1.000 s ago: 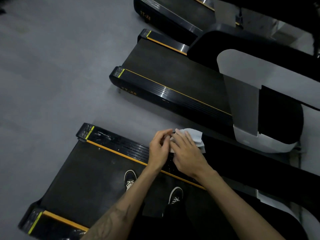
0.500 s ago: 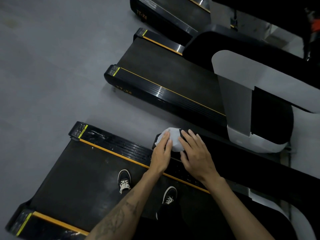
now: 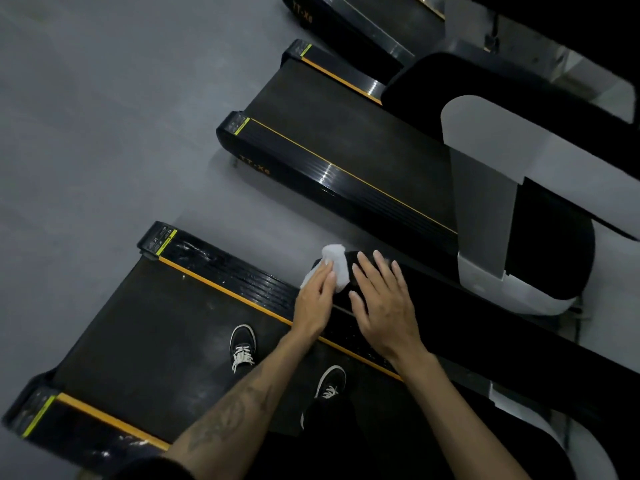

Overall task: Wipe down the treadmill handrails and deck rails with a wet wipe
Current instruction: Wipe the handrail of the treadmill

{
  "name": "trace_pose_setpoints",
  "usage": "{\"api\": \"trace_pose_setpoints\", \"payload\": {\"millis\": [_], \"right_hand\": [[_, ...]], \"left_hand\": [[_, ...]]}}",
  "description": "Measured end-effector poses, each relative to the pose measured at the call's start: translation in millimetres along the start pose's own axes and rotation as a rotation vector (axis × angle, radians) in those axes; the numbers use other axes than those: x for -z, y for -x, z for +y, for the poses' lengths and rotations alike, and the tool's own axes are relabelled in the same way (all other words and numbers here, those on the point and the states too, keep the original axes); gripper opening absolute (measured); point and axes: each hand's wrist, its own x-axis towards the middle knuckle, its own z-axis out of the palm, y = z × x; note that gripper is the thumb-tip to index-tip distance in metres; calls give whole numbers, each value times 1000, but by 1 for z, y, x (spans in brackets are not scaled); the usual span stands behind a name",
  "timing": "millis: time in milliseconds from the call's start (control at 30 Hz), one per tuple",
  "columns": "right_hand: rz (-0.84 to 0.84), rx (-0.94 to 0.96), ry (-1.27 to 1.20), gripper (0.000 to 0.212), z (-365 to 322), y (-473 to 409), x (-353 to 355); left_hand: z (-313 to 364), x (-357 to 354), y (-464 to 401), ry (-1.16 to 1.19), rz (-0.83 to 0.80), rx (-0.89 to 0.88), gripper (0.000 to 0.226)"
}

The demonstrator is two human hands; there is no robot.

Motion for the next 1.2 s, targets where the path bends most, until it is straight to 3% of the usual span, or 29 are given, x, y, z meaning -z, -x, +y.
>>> {"api": "trace_pose_setpoints", "payload": {"millis": [100, 200, 300, 433, 700, 900, 1067, 1200], "right_hand": [[16, 14, 17, 53, 2, 1, -3], [28, 14, 29, 56, 2, 2, -5], [27, 29, 77, 58, 3, 1, -6], [22, 52, 116, 58, 5, 1, -7], [40, 73, 140, 63, 7, 3, -10], [52, 82, 164, 67, 7, 4, -13], [66, 85, 176, 69, 7, 4, -12], [67, 93, 197, 69, 8, 4, -15]], "left_hand": [[-12, -4, 25, 93, 93, -82, 40], [-3, -8, 23, 173, 15, -169, 39], [5, -8, -4, 137, -51, -78, 44], [-9, 0, -17, 67, -21, 81, 47], [-14, -11, -3, 211, 76, -71, 31], [-19, -5, -25, 195, 108, 246, 49], [-29, -16, -4, 244, 289, 64, 26], [-28, -9, -21, 286, 153, 98, 34]]}}
